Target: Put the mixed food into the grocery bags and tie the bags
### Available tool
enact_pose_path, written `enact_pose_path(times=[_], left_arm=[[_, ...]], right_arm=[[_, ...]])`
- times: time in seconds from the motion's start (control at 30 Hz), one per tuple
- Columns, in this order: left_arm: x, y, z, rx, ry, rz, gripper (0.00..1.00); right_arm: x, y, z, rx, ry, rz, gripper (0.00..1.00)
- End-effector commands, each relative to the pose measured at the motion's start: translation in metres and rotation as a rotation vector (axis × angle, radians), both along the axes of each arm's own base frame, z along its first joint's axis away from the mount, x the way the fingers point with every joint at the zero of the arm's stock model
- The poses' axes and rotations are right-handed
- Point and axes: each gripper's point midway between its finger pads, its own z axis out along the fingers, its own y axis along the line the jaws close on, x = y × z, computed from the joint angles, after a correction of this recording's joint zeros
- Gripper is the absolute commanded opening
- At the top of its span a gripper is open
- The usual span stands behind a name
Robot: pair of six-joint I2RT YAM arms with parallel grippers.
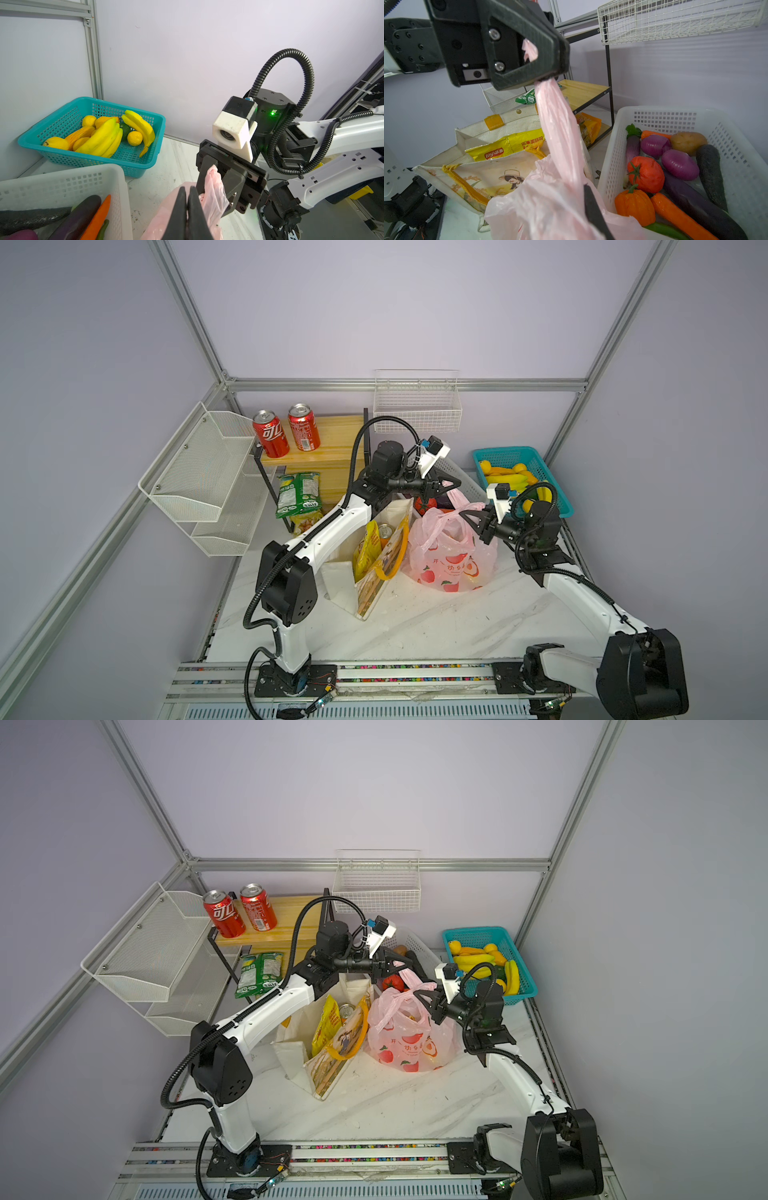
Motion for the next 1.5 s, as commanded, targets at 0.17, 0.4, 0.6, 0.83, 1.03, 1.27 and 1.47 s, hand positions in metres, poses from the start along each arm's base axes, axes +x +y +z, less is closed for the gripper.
enact_pose_path(times=[0.17, 0.4, 0.6, 0.83, 1.03, 1.27, 1.47], left_arm=[[-0.018, 0.022, 0.019, -0.069, -0.131, 0.059, 0.0], [-0.036, 0.017, -0.033, 0.016, -0.222, 0.134, 0.0], [-0.038, -0.001, -0.093, 0.188, -0.34, 0.202, 0.0], [-0.031, -0.01, -0.114, 0.222, -0.354, 0.206, 0.0], [-0.025, -0.007, -0.112, 0.235, -0.384, 0.239, 0.0], [-0.024, -0.008, -0.111, 0.242, -0.397, 0.237, 0.0], [-0.023, -0.009, -0.113, 0.249, -0.4, 0.23, 0.0]], right_arm=[[0.012, -0.001, -0.009, 0.028, 0.056, -0.033, 0.07], [0.02, -0.002, -0.001, 0.111, 0.135, -0.058, 0.06], [0.012, 0.001, 0.009, 0.173, 0.153, -0.034, 0.06], [0.003, 0.004, 0.011, 0.149, 0.123, 0.006, 0.11], [0.003, 0.004, -0.003, 0.084, 0.132, 0.0, 0.17], [0.0, -0.002, -0.009, 0.011, 0.095, -0.041, 0.32], [-0.001, -0.009, -0.013, -0.026, 0.085, -0.094, 0.46]])
